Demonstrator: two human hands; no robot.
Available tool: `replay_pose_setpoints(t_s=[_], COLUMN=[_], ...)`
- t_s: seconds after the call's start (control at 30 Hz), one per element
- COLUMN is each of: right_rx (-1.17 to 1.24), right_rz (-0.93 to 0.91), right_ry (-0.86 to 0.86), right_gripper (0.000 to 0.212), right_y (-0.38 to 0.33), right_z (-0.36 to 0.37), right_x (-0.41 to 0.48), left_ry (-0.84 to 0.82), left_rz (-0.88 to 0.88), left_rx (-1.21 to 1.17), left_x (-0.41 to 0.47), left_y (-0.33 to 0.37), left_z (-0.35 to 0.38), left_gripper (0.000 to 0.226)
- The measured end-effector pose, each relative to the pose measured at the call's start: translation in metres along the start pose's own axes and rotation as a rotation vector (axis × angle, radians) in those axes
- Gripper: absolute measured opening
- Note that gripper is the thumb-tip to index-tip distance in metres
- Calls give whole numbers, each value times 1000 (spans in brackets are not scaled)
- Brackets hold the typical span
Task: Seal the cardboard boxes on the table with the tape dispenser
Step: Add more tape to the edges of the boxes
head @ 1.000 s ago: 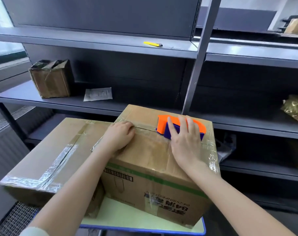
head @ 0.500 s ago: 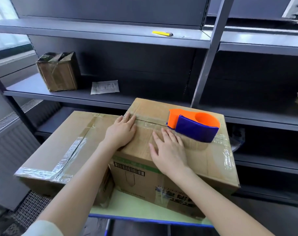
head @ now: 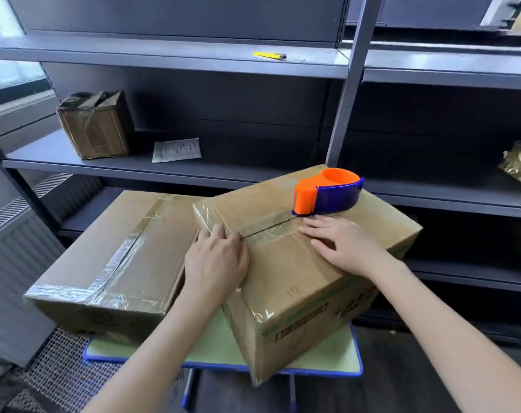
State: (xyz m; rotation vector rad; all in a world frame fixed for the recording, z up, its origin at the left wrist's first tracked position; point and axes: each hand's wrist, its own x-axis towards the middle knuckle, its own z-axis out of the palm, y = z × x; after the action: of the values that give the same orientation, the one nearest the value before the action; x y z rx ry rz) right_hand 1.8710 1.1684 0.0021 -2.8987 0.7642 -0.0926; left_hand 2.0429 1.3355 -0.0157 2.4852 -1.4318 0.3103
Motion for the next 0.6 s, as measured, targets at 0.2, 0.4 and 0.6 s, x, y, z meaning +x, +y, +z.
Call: replay_pose_setpoints(t_s=[0.2, 0.4, 0.6], right_rx=[62, -105, -23], right_rz=[207, 147, -1], right_ry=[-69, -120, -62], right_gripper=[80, 88, 65], right_y=[-108, -154, -123], right_z=[16, 40, 39], right_x=[2, 4, -13], left_ry=[-140, -193, -150], left_rz=[120, 200, 187], left_rx=[-95, -345, -293], left_x=[42, 35, 12], left_y=[-34, -43, -37], left_z=[1, 17, 14], left_gripper=[60, 76, 66])
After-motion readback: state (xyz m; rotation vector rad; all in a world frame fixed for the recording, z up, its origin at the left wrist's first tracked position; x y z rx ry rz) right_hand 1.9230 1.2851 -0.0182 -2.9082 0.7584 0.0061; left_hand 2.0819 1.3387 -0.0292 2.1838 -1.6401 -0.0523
